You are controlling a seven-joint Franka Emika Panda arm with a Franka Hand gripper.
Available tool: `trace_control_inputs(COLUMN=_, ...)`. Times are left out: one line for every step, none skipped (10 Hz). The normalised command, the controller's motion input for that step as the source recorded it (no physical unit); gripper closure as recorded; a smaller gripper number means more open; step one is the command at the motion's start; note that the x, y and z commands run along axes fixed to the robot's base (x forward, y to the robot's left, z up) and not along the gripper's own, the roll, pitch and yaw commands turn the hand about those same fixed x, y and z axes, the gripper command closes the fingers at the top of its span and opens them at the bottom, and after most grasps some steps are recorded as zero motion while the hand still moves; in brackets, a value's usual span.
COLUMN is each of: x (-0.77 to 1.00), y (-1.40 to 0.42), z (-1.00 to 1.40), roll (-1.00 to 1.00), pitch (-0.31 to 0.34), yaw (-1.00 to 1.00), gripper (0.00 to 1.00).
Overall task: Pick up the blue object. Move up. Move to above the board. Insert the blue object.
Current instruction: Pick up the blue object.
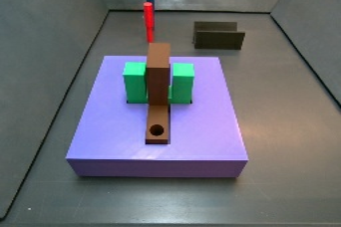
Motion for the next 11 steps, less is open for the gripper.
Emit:
trace_control_inputs(x=0.00, y=0.00, z=0.00, roll=0.00, pitch=0.000, yaw=0.00, gripper=0.00)
trace_control_inputs(x=0.00, y=0.00, z=-0.01, roll=-0.01, pitch=0.000, yaw=0.00, gripper=0.00)
trace_control_inputs(x=0.00, y=0.00, z=0.00, roll=-0.01, pitch=0.000, yaw=0.00, gripper=0.00)
trace_control_inputs(x=-0.02, y=0.00, z=0.00, roll=0.00, pitch=0.000, yaw=0.00, gripper=0.00)
trace_control_inputs(x=-0.08, y=0.00, z=0.00, roll=0.00, pitch=0.000, yaw=0.00, gripper=0.00)
trace_control_inputs(x=-0.19, y=0.00, z=-0.02, roll=-0.04, pitch=-0.073, yaw=0.00, gripper=0.00)
trace_control_inputs(x=-0.21, y=0.00, z=-0.20, roll=-0.18, pitch=-0.127, yaw=0.00, gripper=0.00)
trace_control_inputs(x=-0.14, y=0.00, z=-0.19, roll=-0.20, pitch=-0.136, yaw=-0.06, gripper=0.00)
trace_control_inputs(x=-0.03, y=-0.02, z=-0.14, roll=-0.17, pitch=-0.100, yaw=-0.11, gripper=0.00)
trace_control_inputs(x=0.00, y=0.00, z=-0.24, roll=-0.11, pitch=-0.039, yaw=-0.13, gripper=0.00)
trace_control_inputs(x=-0.01, y=0.25, z=-0.37, roll=-0.06, pitch=0.000, yaw=-0.15, gripper=0.00)
